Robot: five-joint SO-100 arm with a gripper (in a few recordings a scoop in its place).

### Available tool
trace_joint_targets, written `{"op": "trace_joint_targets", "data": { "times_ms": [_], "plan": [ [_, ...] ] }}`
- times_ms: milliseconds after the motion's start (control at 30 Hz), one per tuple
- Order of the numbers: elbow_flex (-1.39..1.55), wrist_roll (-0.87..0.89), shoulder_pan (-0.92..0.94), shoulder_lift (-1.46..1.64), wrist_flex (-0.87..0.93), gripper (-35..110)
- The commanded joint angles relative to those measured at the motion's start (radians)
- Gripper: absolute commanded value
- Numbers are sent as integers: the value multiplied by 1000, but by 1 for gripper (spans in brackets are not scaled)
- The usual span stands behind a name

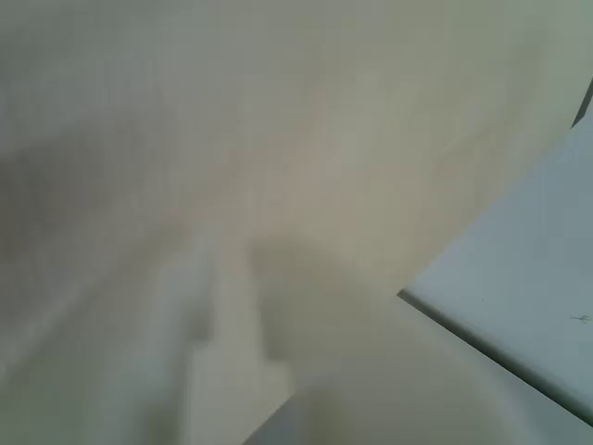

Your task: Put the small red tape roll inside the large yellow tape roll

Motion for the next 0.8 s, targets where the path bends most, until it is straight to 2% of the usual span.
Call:
{"op": "trace_joint_targets", "data": {
  "times_ms": [0,400,767],
  "plan": [
    [-129,32,61,15,35,0],
    [-207,32,63,-6,75,0],
    [-873,26,20,-862,117,15]
  ]
}}
